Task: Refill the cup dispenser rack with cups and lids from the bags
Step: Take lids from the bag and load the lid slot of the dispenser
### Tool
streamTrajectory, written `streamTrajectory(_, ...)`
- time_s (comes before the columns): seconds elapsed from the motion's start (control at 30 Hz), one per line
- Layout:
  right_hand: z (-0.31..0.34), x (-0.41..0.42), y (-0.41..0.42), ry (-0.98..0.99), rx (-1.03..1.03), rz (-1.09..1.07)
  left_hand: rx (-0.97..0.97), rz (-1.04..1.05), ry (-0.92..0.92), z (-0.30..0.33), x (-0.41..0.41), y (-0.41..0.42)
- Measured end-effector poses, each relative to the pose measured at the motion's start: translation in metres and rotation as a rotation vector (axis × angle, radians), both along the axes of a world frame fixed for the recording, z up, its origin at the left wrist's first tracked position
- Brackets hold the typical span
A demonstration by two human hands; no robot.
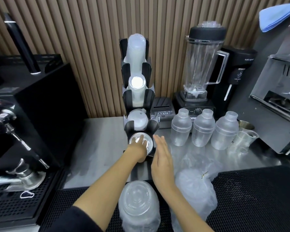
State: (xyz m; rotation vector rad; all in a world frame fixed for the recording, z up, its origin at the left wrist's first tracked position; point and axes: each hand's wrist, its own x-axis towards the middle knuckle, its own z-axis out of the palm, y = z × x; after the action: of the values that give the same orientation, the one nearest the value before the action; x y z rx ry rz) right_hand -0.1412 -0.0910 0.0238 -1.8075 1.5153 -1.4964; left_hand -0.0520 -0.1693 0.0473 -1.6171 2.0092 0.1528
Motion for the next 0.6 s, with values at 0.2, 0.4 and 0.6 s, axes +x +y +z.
streamTrajectory(0.2, 0.007, -0.009, 0.008, 0.416, 0.085, -0.057, 0.035, -0.034, -0.143, 0.012, -0.011, 0.007)
streamTrajectory(0.4, 0.011, -0.024, 0.052, 0.125, -0.009, 0.087, -0.319, -0.075, 0.083, 0.046, -0.007, 0.052)
streamTrajectory(0.6, -0.032, -0.028, 0.082, -0.035, 0.315, 0.096, -0.324, -0.200, 0.329, 0.024, 0.017, 0.142)
